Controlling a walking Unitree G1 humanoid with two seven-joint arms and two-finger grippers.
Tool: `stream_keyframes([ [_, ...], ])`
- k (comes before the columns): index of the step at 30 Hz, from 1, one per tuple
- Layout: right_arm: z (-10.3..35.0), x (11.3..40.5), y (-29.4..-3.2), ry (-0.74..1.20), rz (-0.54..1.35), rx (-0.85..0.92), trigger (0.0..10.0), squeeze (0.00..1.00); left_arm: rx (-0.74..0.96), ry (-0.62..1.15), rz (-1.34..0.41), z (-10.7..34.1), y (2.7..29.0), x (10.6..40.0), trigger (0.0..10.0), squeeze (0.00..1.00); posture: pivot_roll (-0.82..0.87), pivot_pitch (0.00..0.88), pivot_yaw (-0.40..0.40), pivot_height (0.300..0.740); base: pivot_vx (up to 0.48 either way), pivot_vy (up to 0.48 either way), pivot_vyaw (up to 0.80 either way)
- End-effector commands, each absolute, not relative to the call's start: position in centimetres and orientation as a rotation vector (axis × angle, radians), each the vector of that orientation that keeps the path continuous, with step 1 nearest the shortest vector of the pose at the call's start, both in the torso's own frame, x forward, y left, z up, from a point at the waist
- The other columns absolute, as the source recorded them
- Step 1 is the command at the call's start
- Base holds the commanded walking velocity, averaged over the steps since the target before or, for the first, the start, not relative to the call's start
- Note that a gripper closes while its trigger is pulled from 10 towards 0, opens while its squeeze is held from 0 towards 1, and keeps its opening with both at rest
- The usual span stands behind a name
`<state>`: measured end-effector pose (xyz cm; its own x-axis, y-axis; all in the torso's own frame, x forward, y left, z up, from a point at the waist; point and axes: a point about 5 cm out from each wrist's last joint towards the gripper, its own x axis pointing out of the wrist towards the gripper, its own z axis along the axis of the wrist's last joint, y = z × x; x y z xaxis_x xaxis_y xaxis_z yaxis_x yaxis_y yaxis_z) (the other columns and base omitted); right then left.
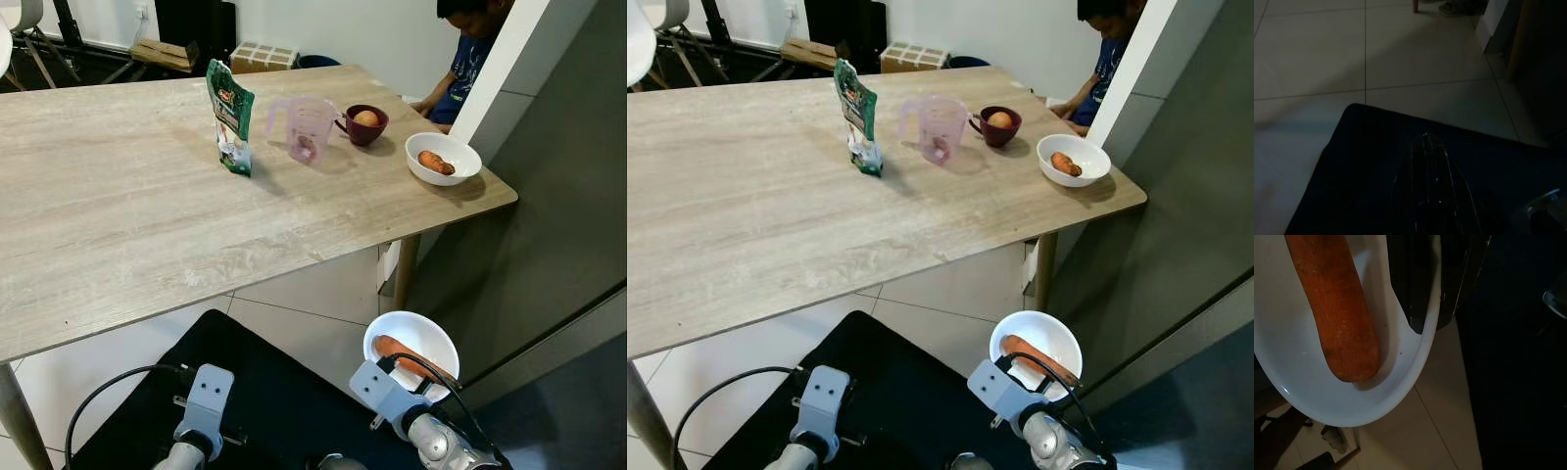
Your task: Restocking fridge
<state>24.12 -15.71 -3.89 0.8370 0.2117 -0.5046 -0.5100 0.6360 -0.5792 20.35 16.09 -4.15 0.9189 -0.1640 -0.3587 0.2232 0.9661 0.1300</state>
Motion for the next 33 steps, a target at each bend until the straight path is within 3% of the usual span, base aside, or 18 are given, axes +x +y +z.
stream_keyframes([
  [1, -4.30, 23.54, -15.85, 0.431, 0.438, -0.791, 10.0, 0.00, 0.159, 0.353, -0.209, -4.43, 15.54, 19.73, 10.0, 0.00, -0.06, 0.086, -0.092, 0.740, 0.000, 0.000, 0.00],
  [16, -4.69, 23.20, -16.32, 0.492, 0.383, -0.719, 10.0, 0.00, 0.169, 0.312, -0.280, -4.19, 14.84, 19.40, 10.0, 0.00, -0.06, 0.093, -0.088, 0.740, 0.000, 0.000, 0.00],
  [33, -4.54, 23.44, -16.17, 0.486, 0.369, -0.709, 10.0, 0.00, 0.165, 0.329, -0.251, -4.39, 15.37, 19.31, 10.0, 0.00, -0.06, 0.102, -0.086, 0.740, 0.000, 0.000, -0.80],
])
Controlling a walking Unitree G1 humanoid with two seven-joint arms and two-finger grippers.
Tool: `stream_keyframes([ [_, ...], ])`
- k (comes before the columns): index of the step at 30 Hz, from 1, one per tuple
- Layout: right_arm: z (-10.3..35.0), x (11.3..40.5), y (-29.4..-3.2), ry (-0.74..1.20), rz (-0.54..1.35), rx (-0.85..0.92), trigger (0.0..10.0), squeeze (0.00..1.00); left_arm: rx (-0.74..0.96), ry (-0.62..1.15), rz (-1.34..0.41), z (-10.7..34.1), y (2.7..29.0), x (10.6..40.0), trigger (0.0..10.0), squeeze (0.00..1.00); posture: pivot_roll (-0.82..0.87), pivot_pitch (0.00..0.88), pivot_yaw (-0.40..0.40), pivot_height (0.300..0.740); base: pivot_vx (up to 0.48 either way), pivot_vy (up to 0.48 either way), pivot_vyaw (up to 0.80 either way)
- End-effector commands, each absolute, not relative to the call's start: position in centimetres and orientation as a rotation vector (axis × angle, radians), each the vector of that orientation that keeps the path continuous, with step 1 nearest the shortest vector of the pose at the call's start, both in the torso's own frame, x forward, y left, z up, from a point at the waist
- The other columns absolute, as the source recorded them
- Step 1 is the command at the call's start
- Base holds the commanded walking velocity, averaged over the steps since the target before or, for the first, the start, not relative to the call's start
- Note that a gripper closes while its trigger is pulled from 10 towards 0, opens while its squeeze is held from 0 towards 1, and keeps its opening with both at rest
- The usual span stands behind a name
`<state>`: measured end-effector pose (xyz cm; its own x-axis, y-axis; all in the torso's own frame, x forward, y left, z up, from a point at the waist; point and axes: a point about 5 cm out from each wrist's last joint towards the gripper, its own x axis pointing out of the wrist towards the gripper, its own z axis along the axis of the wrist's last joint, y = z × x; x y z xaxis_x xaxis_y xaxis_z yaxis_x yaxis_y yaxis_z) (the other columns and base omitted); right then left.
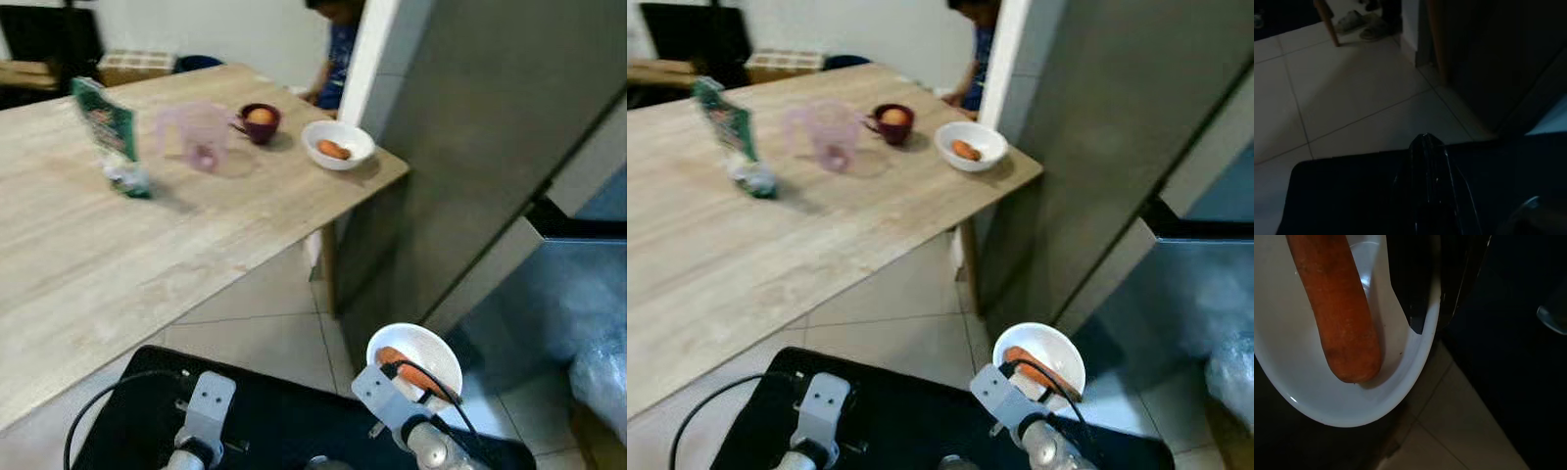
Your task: Restocking fridge
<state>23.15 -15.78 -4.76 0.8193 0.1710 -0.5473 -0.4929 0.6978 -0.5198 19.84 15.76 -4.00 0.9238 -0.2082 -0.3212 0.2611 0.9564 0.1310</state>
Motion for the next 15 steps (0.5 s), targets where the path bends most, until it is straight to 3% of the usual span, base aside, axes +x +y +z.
stream_keyframes([
  [1, -4.55, 23.44, -16.16, 0.486, 0.369, -0.709, 10.0, 0.00, 0.165, 0.329, -0.251, -4.39, 15.35, 19.31, 10.0, 0.00, -0.06, 0.103, -0.085, 0.740, 0.000, 0.000, -0.80],
  [15, -4.64, 23.36, -16.12, 0.495, 0.348, -0.690, 10.0, 0.00, 0.177, 0.313, -0.271, -4.03, 15.25, 19.84, 10.0, 0.00, -0.05, 0.099, -0.077, 0.740, 0.000, 0.000, -0.80],
])
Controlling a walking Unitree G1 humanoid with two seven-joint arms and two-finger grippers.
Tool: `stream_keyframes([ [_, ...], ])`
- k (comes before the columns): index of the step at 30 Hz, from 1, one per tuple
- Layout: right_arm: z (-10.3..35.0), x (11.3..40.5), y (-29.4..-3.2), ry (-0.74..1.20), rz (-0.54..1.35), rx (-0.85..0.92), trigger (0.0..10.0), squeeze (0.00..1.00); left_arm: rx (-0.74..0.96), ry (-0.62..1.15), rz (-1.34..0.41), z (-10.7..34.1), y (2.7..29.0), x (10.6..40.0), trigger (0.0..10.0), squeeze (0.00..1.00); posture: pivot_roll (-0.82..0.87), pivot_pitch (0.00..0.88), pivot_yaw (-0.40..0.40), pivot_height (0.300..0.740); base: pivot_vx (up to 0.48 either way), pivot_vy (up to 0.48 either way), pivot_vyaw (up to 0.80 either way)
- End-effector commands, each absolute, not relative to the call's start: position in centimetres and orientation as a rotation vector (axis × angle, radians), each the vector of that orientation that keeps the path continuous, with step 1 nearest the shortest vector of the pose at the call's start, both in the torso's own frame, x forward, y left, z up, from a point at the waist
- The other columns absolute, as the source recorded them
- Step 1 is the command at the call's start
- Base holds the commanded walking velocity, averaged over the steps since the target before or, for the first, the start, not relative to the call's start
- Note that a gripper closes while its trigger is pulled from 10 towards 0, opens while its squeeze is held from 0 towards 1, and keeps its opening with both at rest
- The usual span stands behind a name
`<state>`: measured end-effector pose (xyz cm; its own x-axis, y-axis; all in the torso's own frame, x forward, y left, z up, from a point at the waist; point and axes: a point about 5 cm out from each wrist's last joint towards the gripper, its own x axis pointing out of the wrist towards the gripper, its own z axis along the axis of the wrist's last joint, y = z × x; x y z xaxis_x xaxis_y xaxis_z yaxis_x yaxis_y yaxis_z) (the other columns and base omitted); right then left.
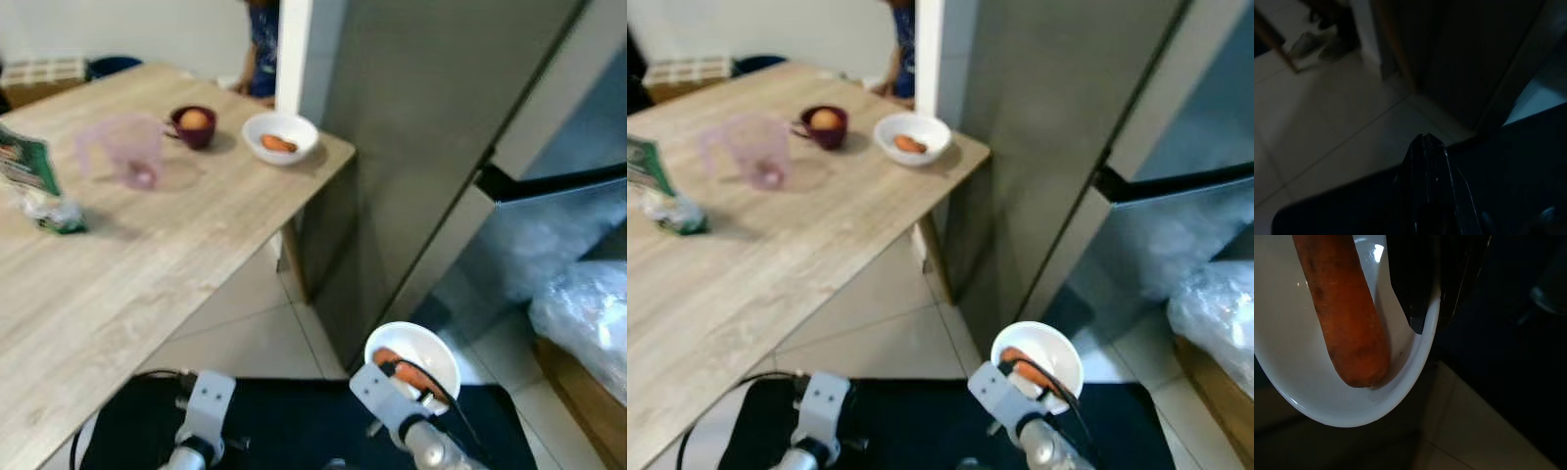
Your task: Restocking fridge
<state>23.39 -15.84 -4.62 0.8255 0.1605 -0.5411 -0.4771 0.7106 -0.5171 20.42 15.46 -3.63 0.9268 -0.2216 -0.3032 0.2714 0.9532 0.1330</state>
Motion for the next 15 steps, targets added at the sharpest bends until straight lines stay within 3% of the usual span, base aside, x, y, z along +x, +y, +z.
stream_keyframes([
  [1, -4.64, 23.36, -16.13, 0.496, 0.347, -0.689, 10.0, 0.00, 0.177, 0.311, -0.273, -3.99, 15.21, 19.91, 10.0, 0.00, -0.05, 0.099, -0.077, 0.740, 0.000, 0.000, -0.80],
  [15, -4.69, 23.29, -16.48, 0.506, 0.317, -0.677, 10.0, 0.00, 0.190, 0.334, -0.331, -4.02, 14.76, 20.31, 10.0, 0.00, -0.06, 0.098, -0.067, 0.740, 0.000, 0.000, -0.80],
])
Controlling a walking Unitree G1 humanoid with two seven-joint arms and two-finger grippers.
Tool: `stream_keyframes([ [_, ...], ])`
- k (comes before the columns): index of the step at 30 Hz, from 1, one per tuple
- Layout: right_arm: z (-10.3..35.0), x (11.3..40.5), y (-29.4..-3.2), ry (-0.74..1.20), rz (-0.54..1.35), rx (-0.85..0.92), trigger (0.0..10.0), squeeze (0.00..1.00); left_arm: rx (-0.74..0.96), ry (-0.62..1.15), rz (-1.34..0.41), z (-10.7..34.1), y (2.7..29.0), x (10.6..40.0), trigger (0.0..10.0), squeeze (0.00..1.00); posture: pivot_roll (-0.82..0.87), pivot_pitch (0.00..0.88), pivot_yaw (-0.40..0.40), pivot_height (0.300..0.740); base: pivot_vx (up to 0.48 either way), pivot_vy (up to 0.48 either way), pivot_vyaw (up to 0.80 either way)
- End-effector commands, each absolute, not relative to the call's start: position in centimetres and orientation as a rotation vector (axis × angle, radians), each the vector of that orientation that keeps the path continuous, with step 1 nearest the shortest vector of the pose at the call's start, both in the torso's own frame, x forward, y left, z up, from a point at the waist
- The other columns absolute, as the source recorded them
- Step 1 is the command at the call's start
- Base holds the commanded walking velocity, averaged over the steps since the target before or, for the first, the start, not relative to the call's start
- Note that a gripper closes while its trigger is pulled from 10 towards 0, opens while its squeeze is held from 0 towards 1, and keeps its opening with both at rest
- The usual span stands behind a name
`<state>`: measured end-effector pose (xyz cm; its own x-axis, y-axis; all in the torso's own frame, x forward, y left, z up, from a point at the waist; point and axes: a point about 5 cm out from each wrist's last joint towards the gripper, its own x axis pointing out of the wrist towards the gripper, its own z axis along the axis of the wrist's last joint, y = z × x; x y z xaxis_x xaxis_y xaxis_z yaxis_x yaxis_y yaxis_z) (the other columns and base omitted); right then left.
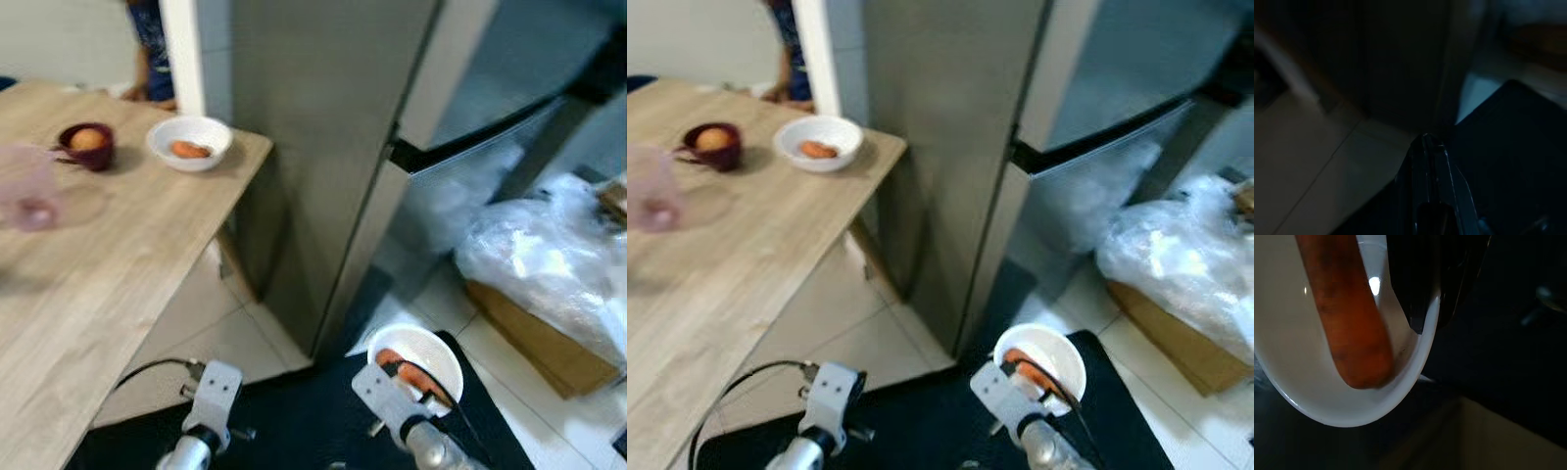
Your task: Restocking fridge
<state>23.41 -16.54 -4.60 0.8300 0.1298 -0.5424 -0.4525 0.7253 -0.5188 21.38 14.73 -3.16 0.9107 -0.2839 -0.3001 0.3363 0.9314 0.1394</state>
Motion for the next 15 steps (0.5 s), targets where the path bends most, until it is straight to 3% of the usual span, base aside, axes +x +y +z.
stream_keyframes([
  [1, -4.69, 23.27, -16.50, 0.507, 0.315, -0.676, 10.0, 0.00, 0.192, 0.335, -0.332, -4.03, 14.77, 20.30, 10.0, 0.00, -0.06, 0.098, -0.067, 0.740, 0.000, 0.000, -0.80],
  [15, -4.77, 23.15, -16.77, 0.517, 0.296, -0.665, 10.0, 0.00, 0.187, 0.318, -0.334, -3.78, 14.52, 20.47, 10.0, 0.00, -0.06, 0.096, -0.061, 0.740, 0.000, 0.000, -0.80],
])
